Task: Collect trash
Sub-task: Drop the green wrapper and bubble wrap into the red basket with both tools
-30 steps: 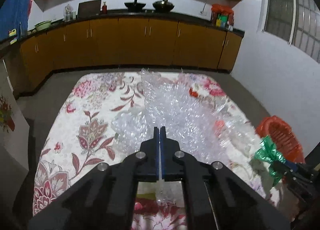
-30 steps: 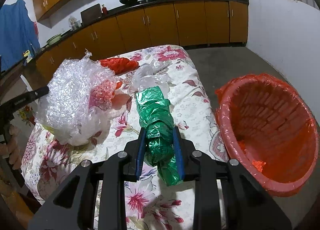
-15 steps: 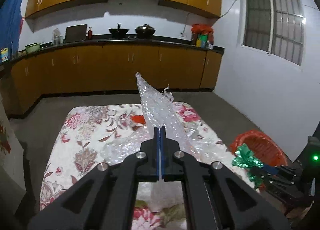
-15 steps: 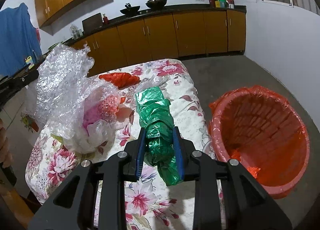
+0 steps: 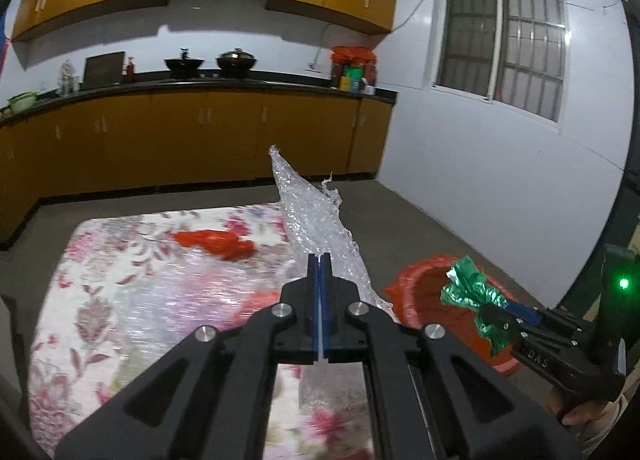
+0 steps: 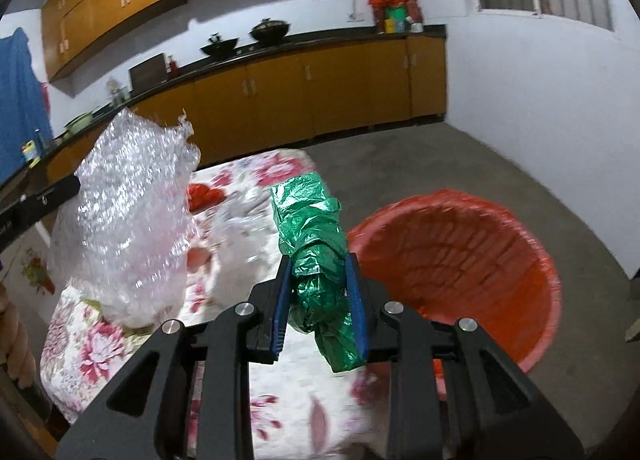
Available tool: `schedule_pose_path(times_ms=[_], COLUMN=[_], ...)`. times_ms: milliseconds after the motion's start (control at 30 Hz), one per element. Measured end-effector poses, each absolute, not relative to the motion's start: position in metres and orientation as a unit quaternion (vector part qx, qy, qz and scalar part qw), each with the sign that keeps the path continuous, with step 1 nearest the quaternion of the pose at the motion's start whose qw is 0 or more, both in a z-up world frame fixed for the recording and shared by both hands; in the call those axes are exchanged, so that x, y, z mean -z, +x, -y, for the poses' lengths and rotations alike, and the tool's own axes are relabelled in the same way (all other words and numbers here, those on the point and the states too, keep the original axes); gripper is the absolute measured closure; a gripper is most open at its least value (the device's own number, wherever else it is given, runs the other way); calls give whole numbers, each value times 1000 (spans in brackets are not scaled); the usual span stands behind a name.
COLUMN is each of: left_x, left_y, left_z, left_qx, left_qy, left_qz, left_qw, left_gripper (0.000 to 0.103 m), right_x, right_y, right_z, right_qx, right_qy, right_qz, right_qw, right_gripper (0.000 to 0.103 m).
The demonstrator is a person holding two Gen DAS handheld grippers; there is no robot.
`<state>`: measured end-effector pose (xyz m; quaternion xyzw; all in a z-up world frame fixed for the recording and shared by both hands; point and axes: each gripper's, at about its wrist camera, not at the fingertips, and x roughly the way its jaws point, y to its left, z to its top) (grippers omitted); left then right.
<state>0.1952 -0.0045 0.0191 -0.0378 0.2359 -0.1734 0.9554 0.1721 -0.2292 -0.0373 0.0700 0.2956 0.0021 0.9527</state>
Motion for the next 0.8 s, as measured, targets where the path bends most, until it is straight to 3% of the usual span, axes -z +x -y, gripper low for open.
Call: schedule_pose_path(times_ms=[800], left_x=[16], left_y=[217], left_z=[143], left_qx=[276], left_qy=[-27], left_qz=[-263], left_qw=[924], left_gripper=[100], right_x=[29], right_y=[158], right_z=[326], right_qx=[110], right_qy=[119], right_qz=[-267], right_qw=[950], right_gripper=[76])
